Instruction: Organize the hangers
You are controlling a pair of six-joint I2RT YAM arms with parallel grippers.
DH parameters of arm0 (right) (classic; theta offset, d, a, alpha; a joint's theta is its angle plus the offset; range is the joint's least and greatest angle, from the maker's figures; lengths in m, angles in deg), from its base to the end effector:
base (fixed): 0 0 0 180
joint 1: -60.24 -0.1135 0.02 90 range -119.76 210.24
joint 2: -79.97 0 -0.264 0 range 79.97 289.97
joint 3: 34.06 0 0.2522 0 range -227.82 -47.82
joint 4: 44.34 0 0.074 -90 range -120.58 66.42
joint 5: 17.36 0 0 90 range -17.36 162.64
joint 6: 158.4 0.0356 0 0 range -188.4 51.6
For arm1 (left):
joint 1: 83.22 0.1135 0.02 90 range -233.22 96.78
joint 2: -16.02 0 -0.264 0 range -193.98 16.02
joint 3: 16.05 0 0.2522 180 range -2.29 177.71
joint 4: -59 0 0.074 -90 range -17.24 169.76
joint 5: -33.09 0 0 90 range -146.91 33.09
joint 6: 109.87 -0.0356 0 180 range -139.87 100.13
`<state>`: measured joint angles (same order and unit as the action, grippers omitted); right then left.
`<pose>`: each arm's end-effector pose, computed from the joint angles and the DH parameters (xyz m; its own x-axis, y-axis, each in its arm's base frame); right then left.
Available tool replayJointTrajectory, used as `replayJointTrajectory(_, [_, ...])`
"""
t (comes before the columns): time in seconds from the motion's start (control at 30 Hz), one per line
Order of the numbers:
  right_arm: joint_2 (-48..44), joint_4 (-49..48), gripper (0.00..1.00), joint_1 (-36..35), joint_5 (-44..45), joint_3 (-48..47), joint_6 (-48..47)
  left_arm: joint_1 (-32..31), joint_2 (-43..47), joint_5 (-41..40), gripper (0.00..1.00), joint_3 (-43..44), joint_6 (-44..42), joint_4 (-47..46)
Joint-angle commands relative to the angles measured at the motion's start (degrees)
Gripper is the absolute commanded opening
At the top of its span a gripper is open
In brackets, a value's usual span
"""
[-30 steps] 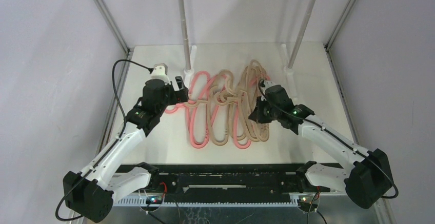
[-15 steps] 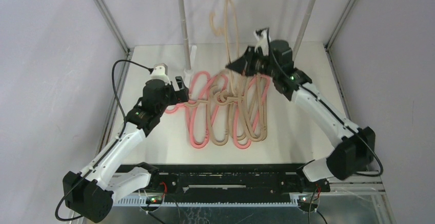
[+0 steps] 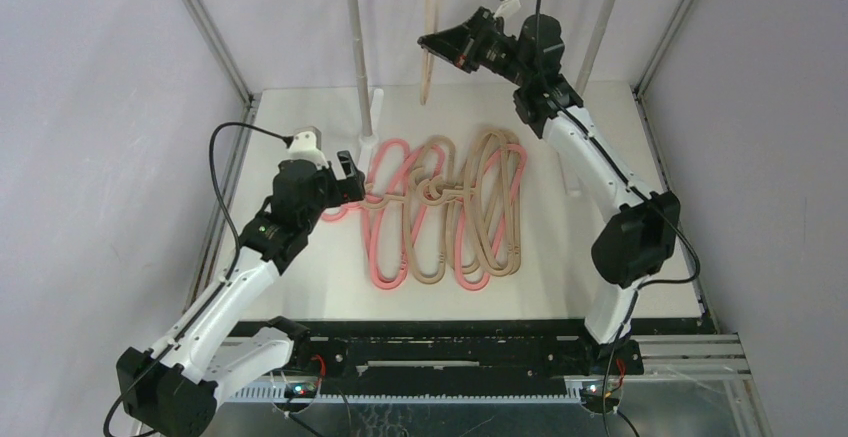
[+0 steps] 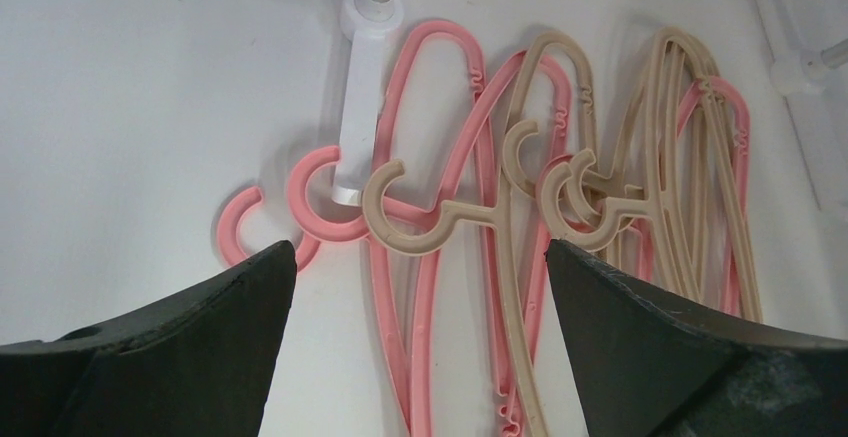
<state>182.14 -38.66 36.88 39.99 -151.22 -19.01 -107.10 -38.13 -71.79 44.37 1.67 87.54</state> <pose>0.3797 0.1849 0.4536 -0.5278 0.4683 -0.7086 -0.6482 0.3170 0.6923 0.2016 -0.0792 0.3139 -0.3862 -0.2171 -0.8965 0.0346 0.9678 -0.2492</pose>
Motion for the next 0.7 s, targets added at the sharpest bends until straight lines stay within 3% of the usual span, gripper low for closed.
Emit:
replayJointTrajectory(0.0, [3.2,-4.3,0.0,-0.7,2.5,-6.1,5.4,-0.3,1.7,-0.9,0.99,-1.5,0.1,0.1])
replayJointTrajectory(0.3, [11.5,1.3,0.0,-2.7,6.1,-15.3,7.1,-0.2,2.0,-0.3,0.99,-1.8,-0.1,0.2])
replayJointTrajectory(0.67, [17.3,5.2,0.0,-4.2,8.0,-17.6,10.0,-0.3,1.8,-0.1,0.99,-1.8,-0.3,0.6])
